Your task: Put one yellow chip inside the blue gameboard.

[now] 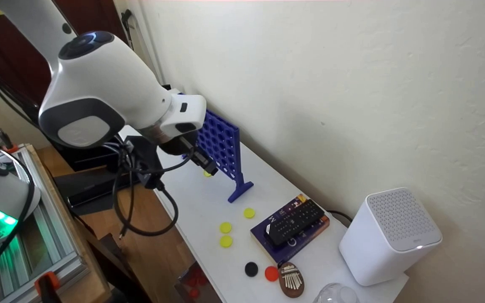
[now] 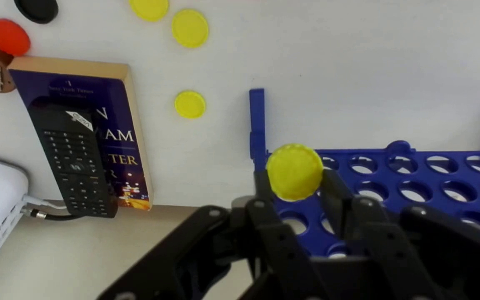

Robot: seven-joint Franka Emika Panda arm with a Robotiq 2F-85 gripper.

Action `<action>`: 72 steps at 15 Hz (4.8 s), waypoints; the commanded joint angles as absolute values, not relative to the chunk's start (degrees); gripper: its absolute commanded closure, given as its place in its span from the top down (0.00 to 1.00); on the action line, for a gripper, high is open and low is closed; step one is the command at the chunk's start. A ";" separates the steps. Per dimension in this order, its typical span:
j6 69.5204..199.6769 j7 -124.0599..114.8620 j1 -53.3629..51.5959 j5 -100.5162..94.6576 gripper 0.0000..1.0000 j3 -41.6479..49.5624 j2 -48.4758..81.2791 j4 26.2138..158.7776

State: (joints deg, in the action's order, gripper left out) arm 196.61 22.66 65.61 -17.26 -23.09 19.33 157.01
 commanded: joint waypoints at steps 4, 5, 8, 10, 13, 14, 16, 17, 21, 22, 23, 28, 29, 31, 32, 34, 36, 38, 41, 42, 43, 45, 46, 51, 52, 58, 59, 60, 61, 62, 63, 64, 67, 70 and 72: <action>199.20 16.62 77.72 -28.20 0.10 -31.06 18.05 158.20; 199.29 15.62 79.20 -30.05 0.10 -31.84 18.17 157.99; 200.17 12.17 83.55 -35.51 0.10 -34.04 17.86 158.09; 200.77 9.19 85.90 -39.87 0.10 -34.91 18.11 157.29; 202.63 4.82 89.27 -46.11 0.10 -36.19 17.57 157.67; 203.19 3.18 90.12 -48.29 0.10 -36.40 17.40 157.63; 204.42 -0.09 91.81 -52.55 0.10 -36.86 16.93 157.72; 205.04 -1.88 92.60 -54.80 0.10 -37.04 16.75 157.70; 206.24 -10.83 94.78 -60.30 0.10 -37.98 14.53 157.66; 205.94 -5.48 93.20 -57.33 0.35 -36.81 17.47 157.07; 205.98 -6.99 93.59 -57.91 0.35 -37.09 17.00 157.08; 205.98 -8.51 93.70 -58.01 0.35 -37.47 16.07 157.14; 205.98 -8.54 93.70 -58.01 0.35 -37.47 16.07 157.15; 205.98 -8.57 93.70 -58.01 0.35 -37.47 16.07 157.15; 205.98 -8.57 93.70 -58.01 0.35 -37.47 16.07 157.15; 205.98 -8.57 93.70 -58.01 0.35 -37.47 16.07 157.15; 205.98 -8.57 93.70 -58.01 0.35 -37.47 16.07 157.15; 205.98 -8.58 93.70 -58.01 0.35 -37.48 16.07 157.15; 205.98 -8.58 93.70 -58.01 0.35 -37.48 16.07 157.15; 205.98 -8.58 93.70 -58.01 0.10 -37.48 16.07 157.15; 207.50 -8.11 94.10 -58.13 0.10 -37.28 16.00 156.80; 208.71 -7.95 95.34 -60.68 0.10 -37.16 17.46 155.28; 209.09 -7.74 95.66 -61.32 0.10 -37.05 17.93 154.70; 209.88 -8.51 97.74 -67.57 0.10 -36.92 21.50 151.61; 210.30 -8.98 98.28 -69.07 0.10 -37.14 22.03 151.22; 214.01 -12.00 99.98 -75.79 0.10 -37.56 24.27 150.05; 214.57 -12.45 100.06 -76.47 0.10 -37.62 24.48 149.80; 215.34 -12.67 100.00 -76.77 0.10 -37.59 24.71 149.57; 216.06 -12.61 99.89 -76.48 0.10 -37.52 24.96 149.44; 216.46 -12.82 99.76 -76.48 0.10 -37.54 25.15 149.25; 216.93 -12.86 99.65 -76.33 0.10 -37.56 25.29 149.13; 217.47 -12.76 99.62 -76.24 0.10 -37.56 25.45 149.05; 218.26 -12.38 99.31 -75.99 0.10 -37.56 26.07 148.85; 219.02 -11.89 98.96 -75.61 0.10 -37.57 27.15 148.50; 219.23 -11.72 98.73 -75.36 0.10 -37.66 27.94 148.01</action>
